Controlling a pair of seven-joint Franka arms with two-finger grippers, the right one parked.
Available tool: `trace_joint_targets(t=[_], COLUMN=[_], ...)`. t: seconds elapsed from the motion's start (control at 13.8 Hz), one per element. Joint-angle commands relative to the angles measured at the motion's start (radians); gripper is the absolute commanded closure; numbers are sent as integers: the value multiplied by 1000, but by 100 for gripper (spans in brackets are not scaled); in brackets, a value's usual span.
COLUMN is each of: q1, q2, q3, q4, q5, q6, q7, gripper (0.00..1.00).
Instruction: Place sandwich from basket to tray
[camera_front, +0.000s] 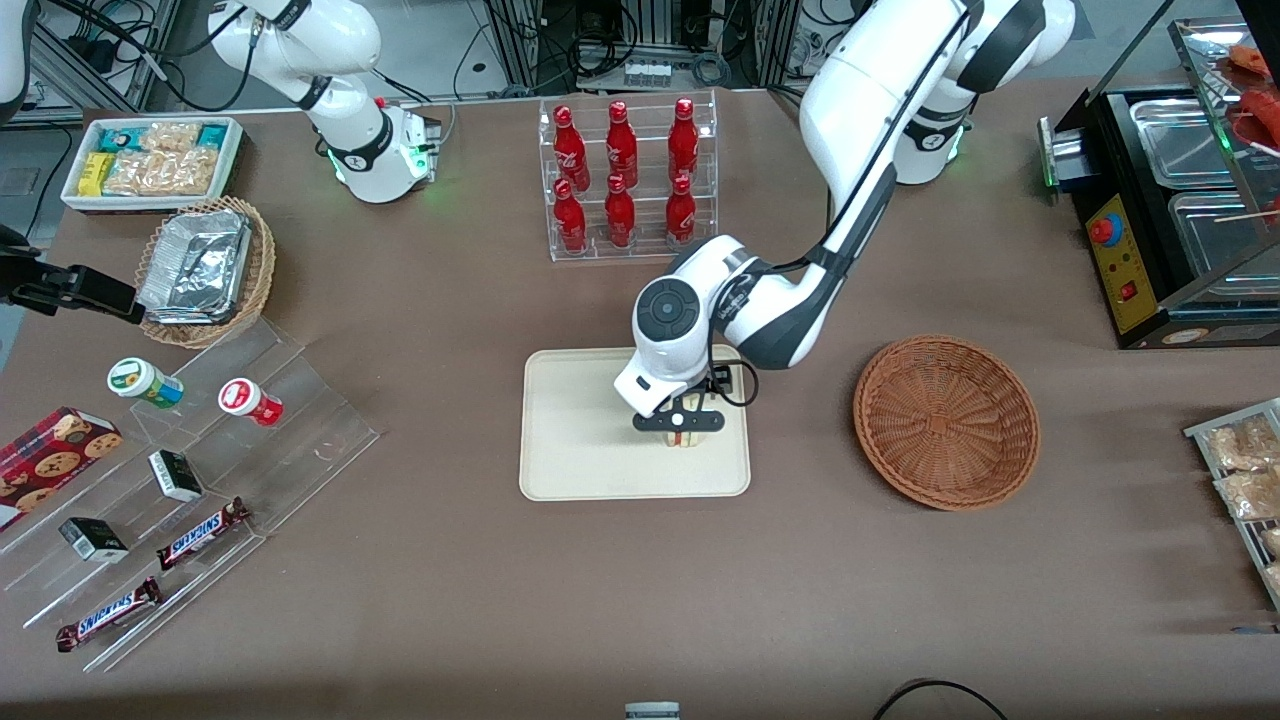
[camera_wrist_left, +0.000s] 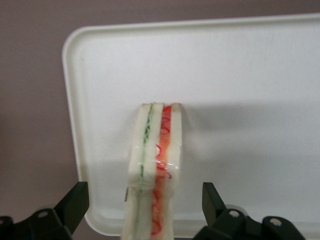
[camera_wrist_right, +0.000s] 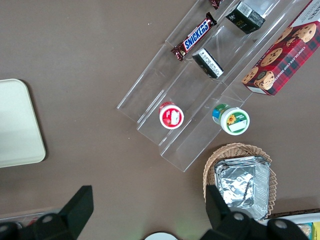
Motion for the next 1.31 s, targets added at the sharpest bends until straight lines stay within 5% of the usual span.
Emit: trace_joint_targets(t=[0.0,0.65,1.24], q1=[57,330,446], q2=[-97,-251,-337], q3=[9,6,9], q4=[-9,-20,-15], q5=[4,-16,-7], q6=[-65,-174,-338], q7=[-8,99,404], gripper=[0,0,0])
